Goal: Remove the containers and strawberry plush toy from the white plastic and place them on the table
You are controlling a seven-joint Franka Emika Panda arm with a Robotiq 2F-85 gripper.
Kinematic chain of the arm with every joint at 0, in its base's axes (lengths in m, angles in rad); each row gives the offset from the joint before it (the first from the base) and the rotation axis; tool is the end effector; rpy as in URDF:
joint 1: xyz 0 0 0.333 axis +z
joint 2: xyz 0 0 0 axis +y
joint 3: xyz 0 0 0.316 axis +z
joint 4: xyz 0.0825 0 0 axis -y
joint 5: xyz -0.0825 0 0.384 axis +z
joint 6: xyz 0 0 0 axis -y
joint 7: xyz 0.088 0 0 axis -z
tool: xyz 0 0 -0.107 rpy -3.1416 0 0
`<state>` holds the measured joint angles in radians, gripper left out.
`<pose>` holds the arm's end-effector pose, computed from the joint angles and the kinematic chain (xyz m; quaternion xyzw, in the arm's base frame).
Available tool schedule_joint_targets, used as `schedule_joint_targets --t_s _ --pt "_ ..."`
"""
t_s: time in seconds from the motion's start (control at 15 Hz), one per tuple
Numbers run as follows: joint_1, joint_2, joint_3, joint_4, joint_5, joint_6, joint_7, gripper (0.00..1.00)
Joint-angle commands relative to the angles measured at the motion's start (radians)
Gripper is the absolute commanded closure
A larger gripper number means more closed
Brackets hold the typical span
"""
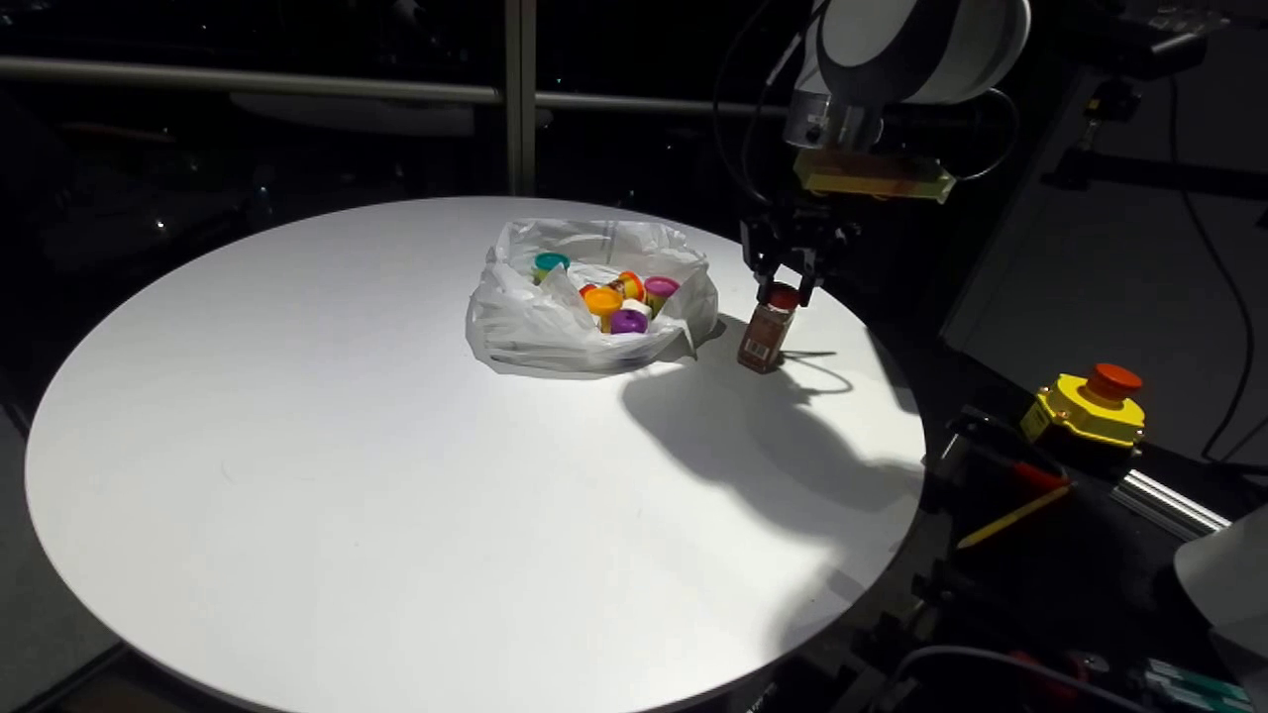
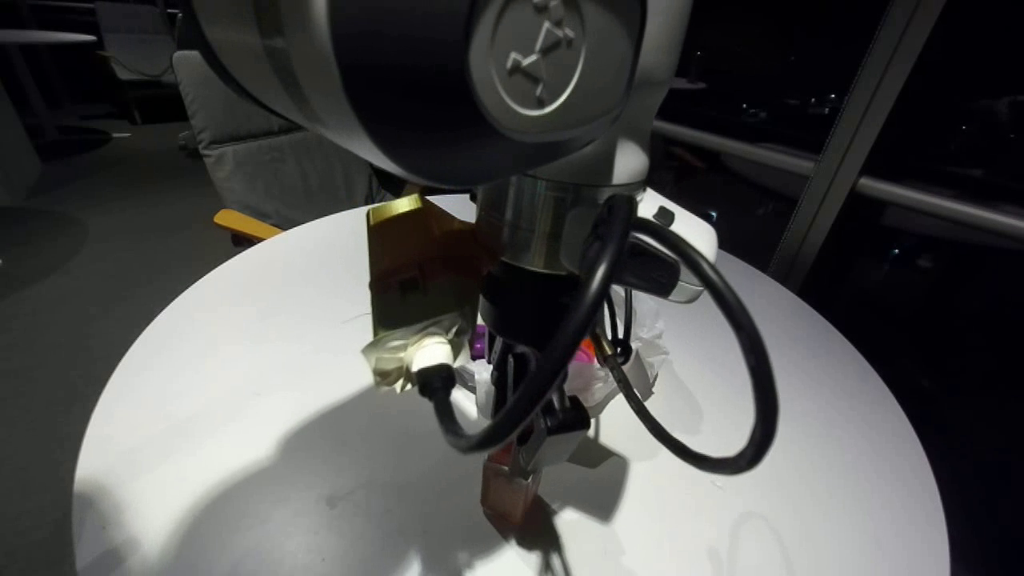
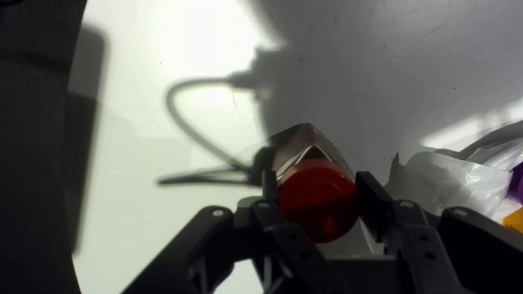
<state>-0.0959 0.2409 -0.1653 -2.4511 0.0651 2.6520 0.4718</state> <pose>0.4632 -0.1287 0.2014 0.9234 -0.3834 -0.0172 0.0067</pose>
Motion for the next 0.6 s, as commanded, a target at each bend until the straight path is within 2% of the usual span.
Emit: schedule_joint_targets --t_s 0.0,0.2,0.33,0.53 --pt "0.02 -0.007 -0.029 0.039 -0.034 -0.051 0.009 0.18" --pt "0.053 -0.078 -0.078 0.025 -0.146 -0.065 0.089 0.0" --pt "0.078 -0.128 -0.097 0.039 -0.247 -0.07 0.143 0.0" --pt "0.079 -0.149 -0.055 0.143 -0.326 -0.113 0.137 0.0"
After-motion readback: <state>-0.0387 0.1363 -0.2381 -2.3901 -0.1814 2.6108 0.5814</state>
